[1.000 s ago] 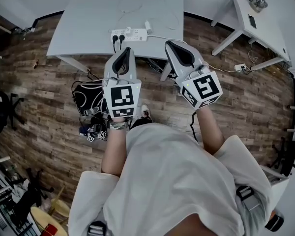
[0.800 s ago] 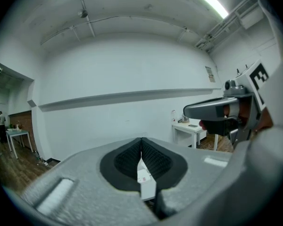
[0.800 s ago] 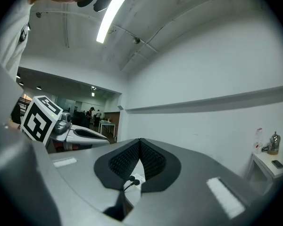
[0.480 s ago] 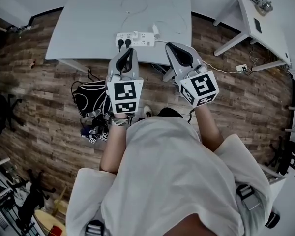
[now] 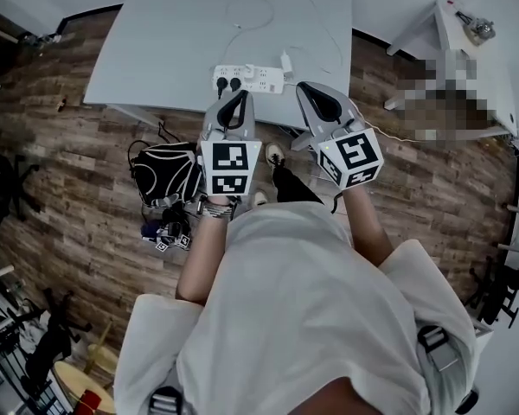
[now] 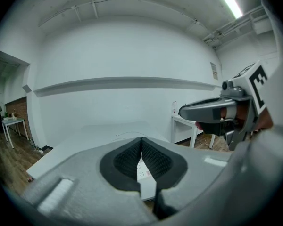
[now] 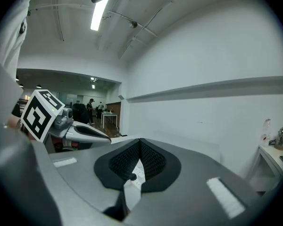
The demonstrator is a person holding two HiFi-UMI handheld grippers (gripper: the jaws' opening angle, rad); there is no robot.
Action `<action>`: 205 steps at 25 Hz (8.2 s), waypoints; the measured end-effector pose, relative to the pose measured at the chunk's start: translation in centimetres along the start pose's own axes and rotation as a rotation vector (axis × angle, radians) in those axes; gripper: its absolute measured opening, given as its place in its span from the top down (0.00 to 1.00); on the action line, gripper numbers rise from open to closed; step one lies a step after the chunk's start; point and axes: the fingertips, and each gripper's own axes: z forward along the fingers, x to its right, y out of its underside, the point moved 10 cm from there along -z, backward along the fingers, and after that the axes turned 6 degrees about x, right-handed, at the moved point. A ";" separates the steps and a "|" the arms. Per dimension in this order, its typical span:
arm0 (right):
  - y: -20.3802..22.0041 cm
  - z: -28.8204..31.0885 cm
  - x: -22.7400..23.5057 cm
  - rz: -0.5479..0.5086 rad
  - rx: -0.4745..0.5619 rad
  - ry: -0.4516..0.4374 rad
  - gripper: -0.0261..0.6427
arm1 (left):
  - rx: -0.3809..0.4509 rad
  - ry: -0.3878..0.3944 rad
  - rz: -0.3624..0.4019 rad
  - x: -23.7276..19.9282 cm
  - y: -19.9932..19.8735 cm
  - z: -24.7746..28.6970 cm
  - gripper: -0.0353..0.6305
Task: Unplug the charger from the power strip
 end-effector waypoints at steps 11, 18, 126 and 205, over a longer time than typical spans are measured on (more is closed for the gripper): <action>3.0 5.9 4.1 -0.002 -0.060 -0.093 0.96 | -0.074 -0.029 -0.058 -1.3 1.5 6.4 0.90; 5.4 9.9 6.6 0.019 -0.112 -0.190 0.93 | -0.129 -0.083 -0.100 -2.1 3.1 9.7 0.86; 24.6 20.3 9.7 0.038 -0.545 -0.421 0.92 | -0.501 -0.140 -0.294 -4.4 16.3 21.4 0.73; 24.8 20.2 9.8 0.049 -0.533 -0.414 0.92 | -0.547 -0.109 -0.144 -3.7 15.7 21.6 0.74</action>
